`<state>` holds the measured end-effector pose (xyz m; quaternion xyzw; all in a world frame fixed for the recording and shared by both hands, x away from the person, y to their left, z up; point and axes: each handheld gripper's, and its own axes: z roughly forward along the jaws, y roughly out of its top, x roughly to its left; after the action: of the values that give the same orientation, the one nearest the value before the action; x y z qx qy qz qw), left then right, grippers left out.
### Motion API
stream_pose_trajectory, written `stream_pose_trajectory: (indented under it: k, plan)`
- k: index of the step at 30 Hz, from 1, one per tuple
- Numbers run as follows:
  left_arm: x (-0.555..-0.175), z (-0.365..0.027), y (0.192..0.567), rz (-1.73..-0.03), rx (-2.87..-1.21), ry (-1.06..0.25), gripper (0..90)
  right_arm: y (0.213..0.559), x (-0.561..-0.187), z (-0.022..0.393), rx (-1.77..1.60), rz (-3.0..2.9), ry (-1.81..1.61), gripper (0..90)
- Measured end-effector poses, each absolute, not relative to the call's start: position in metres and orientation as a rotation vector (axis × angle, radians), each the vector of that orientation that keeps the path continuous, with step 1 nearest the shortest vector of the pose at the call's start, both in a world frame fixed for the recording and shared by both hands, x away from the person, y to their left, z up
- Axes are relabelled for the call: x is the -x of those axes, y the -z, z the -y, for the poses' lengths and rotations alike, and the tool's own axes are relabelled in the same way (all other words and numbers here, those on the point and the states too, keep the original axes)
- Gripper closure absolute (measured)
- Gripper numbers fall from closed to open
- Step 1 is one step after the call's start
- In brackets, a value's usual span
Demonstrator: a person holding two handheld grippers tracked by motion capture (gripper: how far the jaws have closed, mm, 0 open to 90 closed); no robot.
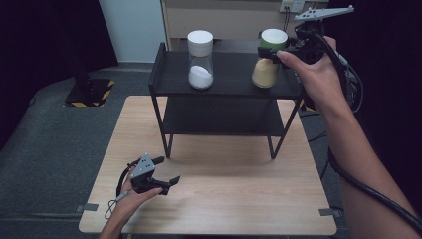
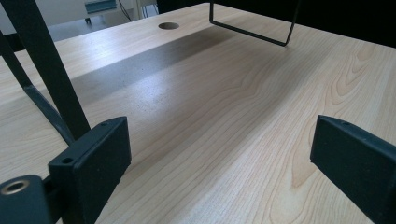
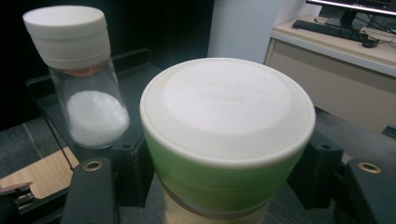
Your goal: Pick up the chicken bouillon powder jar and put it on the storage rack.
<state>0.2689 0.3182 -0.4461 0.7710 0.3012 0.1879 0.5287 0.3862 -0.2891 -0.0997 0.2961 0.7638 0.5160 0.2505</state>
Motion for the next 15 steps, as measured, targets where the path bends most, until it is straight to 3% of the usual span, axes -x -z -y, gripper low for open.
stream_pose_trajectory:
  k: [15]
  plan:
    - [-0.270,-0.316,0.447,-0.715,-1.851,-0.442,3.9,0.110,-0.394,0.294,-0.860,-2.069,-1.446,34.3]
